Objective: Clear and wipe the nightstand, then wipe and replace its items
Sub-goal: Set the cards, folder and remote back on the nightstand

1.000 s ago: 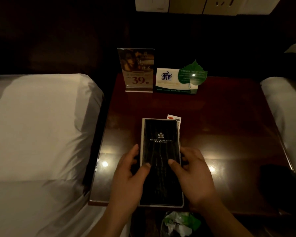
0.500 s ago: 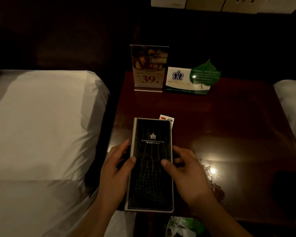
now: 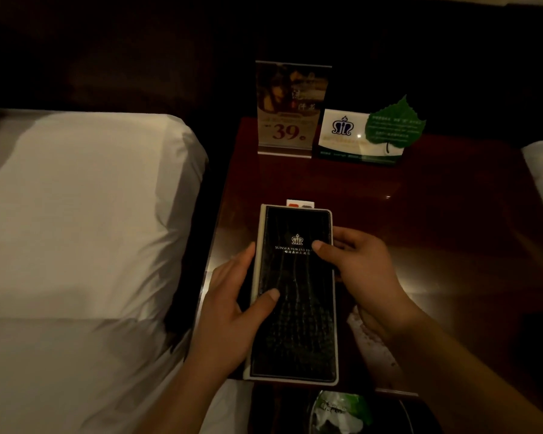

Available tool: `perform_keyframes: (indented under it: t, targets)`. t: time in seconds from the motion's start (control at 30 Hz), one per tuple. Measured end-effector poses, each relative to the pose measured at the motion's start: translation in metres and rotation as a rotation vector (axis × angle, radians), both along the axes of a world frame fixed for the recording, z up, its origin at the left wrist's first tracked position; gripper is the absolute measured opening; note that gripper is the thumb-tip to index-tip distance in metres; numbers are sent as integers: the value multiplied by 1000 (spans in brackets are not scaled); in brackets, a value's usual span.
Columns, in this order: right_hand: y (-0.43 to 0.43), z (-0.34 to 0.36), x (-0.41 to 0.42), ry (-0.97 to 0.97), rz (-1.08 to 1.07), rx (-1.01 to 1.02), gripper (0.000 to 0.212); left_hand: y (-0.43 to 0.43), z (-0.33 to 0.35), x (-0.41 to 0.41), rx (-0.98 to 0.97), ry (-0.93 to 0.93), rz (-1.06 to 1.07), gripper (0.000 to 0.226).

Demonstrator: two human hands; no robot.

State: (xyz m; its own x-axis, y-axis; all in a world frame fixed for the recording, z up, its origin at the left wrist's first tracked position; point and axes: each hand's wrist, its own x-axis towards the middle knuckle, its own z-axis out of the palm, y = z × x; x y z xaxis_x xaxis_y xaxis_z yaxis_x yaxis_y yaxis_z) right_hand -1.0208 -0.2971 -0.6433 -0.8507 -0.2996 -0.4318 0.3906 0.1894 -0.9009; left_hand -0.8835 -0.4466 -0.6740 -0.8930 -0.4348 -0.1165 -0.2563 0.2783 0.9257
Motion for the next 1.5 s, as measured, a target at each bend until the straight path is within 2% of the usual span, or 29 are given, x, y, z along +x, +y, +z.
perform_keyframes:
  t: [0.2, 0.33, 0.53, 0.77, 0.97, 1.07, 1.17, 1.3, 1.43, 1.5]
  targets:
    - [14, 7, 15, -44, -4, -27, 32, 8, -1, 0, -6, 5, 48, 74]
    - [34, 0, 50, 40, -66, 129, 39, 10, -2, 0, -42, 11, 41, 77]
    - [32, -13, 88, 177, -26, 149, 32, 11, -2, 4, -1, 26, 5, 81]
    - [27, -11, 89, 213, 23, 186, 35, 5, -5, 10, 10, 104, -26, 81]
    - [25, -12, 97, 321, 70, 264, 43, 3, -7, 11, -30, 121, -82, 78]
    - [25, -13, 95, 322, 87, 264, 41, 3, -7, 11, -36, 119, -86, 78]
    - [26, -12, 92, 237, 53, 203, 40, 4, -7, 11, -42, 130, -82, 79]
    - [24, -10, 91, 284, 117, 198, 39, 2, -7, 12, -44, 132, -101, 76]
    - [25, 0, 68, 270, 170, 239, 27, 1, -9, 13, -58, 144, -90, 73]
    - [18, 1, 38, 364, 200, 359, 45, 2, -10, 13, -63, 156, -73, 72]
